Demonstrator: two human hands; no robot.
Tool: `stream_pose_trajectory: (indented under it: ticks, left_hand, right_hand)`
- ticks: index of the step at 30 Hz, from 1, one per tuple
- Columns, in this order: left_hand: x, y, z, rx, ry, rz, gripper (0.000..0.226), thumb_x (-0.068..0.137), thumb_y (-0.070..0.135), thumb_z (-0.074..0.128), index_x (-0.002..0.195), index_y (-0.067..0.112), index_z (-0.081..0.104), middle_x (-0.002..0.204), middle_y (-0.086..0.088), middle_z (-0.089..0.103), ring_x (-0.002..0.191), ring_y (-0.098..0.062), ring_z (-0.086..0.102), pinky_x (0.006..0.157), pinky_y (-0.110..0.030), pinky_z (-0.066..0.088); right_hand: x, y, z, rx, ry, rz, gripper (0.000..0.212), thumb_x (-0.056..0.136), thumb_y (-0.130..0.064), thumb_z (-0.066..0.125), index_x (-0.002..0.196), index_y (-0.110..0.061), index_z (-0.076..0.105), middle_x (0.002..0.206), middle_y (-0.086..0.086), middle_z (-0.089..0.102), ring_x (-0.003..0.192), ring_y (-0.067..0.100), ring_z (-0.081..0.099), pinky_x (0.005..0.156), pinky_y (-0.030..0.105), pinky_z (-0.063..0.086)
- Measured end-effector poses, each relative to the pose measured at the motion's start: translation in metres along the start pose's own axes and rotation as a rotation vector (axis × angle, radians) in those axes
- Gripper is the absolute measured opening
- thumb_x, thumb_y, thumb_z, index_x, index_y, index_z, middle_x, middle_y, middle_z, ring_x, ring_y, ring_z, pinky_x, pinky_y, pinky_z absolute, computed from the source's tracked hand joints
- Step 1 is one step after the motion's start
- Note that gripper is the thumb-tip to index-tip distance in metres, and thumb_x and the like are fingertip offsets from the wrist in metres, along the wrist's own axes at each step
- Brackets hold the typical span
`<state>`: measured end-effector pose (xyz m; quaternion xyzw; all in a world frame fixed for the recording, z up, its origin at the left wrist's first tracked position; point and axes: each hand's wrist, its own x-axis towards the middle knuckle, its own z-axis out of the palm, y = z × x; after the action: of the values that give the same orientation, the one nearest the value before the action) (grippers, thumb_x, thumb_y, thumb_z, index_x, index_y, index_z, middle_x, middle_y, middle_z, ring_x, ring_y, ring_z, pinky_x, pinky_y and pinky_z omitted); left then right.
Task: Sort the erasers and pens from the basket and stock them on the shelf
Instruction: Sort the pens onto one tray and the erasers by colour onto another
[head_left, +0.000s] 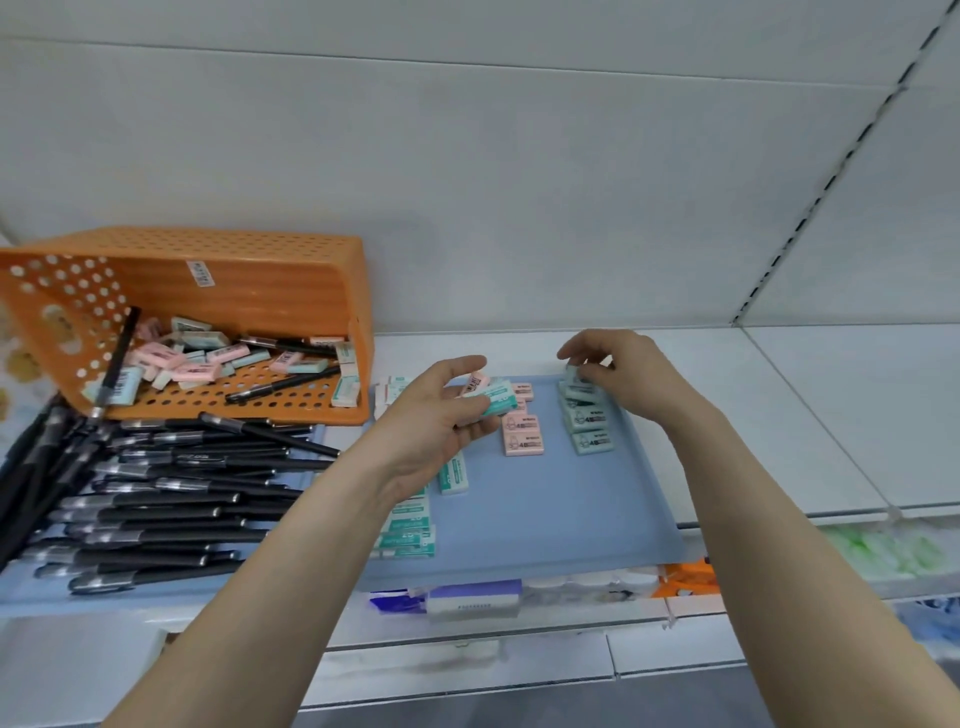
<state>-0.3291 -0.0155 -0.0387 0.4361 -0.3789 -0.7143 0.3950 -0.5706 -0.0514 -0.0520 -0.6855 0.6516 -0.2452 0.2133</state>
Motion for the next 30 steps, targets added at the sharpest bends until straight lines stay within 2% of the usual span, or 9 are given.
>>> stream_pose_trajectory:
  ticks: [8, 11, 15, 18, 22, 24, 26, 27, 30]
  left_hand:
    - [0.0, -0.003, -0.003, -0.022, 0.002, 0.019, 0.042, 0.089, -0.005, 0.059, 0.129, 0.009, 0.051, 0.115, -0.023, 0.064, 0.086, -0.024, 0.071, 0.067, -0.022, 0.057]
    - [0.001, -0.003, -0.001, -0.024, 0.009, 0.018, 0.04, 0.09, -0.004, 0.06, 0.127, 0.01, 0.052, 0.115, -0.022, 0.065, 0.091, -0.027, 0.071, 0.067, -0.022, 0.058]
    - [0.003, -0.003, 0.0, -0.01, 0.012, 0.025, 0.04, 0.09, -0.005, 0.059, 0.126, 0.009, 0.053, 0.114, -0.02, 0.064, 0.09, -0.026, 0.071, 0.066, -0.022, 0.058]
    - [0.004, -0.004, 0.0, 0.0, 0.008, 0.034, 0.039, 0.092, -0.004, 0.056, 0.129, 0.007, 0.051, 0.116, -0.02, 0.063, 0.088, -0.024, 0.071, 0.066, -0.021, 0.057]
    - [0.004, -0.006, -0.001, -0.006, -0.016, 0.031, 0.041, 0.095, -0.009, 0.046, 0.132, 0.007, 0.05, 0.126, -0.023, 0.056, 0.097, -0.028, 0.068, 0.073, -0.025, 0.059]
    - [0.003, -0.008, 0.0, -0.005, -0.033, 0.047, 0.043, 0.095, -0.011, 0.045, 0.134, 0.007, 0.048, 0.126, -0.022, 0.054, 0.101, -0.029, 0.067, 0.078, -0.028, 0.059]
    - [0.002, -0.009, 0.0, 0.011, -0.039, 0.078, 0.047, 0.094, -0.012, 0.047, 0.135, 0.01, 0.047, 0.122, -0.02, 0.057, 0.102, -0.028, 0.067, 0.08, -0.028, 0.059]
    - [0.002, -0.01, 0.001, 0.02, -0.041, 0.093, 0.048, 0.093, -0.013, 0.049, 0.135, 0.011, 0.047, 0.119, -0.02, 0.06, 0.102, -0.028, 0.067, 0.08, -0.028, 0.059]
    - [0.001, -0.009, 0.0, 0.056, -0.038, 0.128, 0.052, 0.089, -0.012, 0.057, 0.134, 0.013, 0.049, 0.112, -0.02, 0.066, 0.096, -0.026, 0.07, 0.078, -0.026, 0.058]
  right_hand:
    - [0.001, 0.007, 0.001, 0.03, -0.059, 0.086, 0.02, 0.09, -0.012, 0.063, 0.094, -0.027, 0.075, 0.089, -0.02, 0.067, 0.083, -0.007, 0.059, 0.067, 0.004, 0.04]
    - [-0.001, 0.007, 0.002, 0.022, -0.092, 0.08, 0.017, 0.09, -0.017, 0.064, 0.097, -0.029, 0.074, 0.098, -0.014, 0.068, 0.09, 0.0, 0.061, 0.078, 0.019, 0.046]
    - [-0.005, 0.0, 0.009, -0.109, -0.131, 0.048, 0.021, 0.091, -0.029, 0.064, 0.11, -0.026, 0.072, 0.112, -0.005, 0.061, 0.104, 0.012, 0.057, 0.09, 0.026, 0.045]
    - [-0.016, -0.008, 0.011, -0.122, -0.129, 0.037, 0.021, 0.091, -0.028, 0.064, 0.111, -0.024, 0.072, 0.115, -0.002, 0.061, 0.106, 0.014, 0.056, 0.091, 0.026, 0.044]
    - [-0.034, -0.01, 0.013, -0.101, -0.138, 0.064, 0.021, 0.092, -0.028, 0.064, 0.111, -0.023, 0.072, 0.115, -0.001, 0.061, 0.104, 0.014, 0.057, 0.09, 0.026, 0.044]
    - [-0.039, -0.014, 0.015, -0.116, -0.053, 0.034, 0.021, 0.093, -0.027, 0.062, 0.112, -0.023, 0.071, 0.115, -0.002, 0.062, 0.105, 0.013, 0.057, 0.085, 0.022, 0.041]
    - [-0.043, -0.028, 0.016, 0.012, 0.107, -0.022, 0.018, 0.094, -0.027, 0.06, 0.108, -0.025, 0.071, 0.111, -0.008, 0.065, 0.101, 0.007, 0.058, 0.08, 0.019, 0.039]
    - [-0.045, -0.038, 0.017, 0.145, 0.128, -0.028, 0.015, 0.094, -0.029, 0.06, 0.104, -0.026, 0.071, 0.106, -0.01, 0.067, 0.095, 0.003, 0.06, 0.078, 0.018, 0.042]
    - [-0.05, -0.061, 0.024, 0.435, -0.026, -0.022, 0.014, 0.086, -0.022, 0.072, 0.1, -0.023, 0.069, 0.091, -0.002, 0.07, 0.074, 0.009, 0.063, 0.07, 0.022, 0.05]
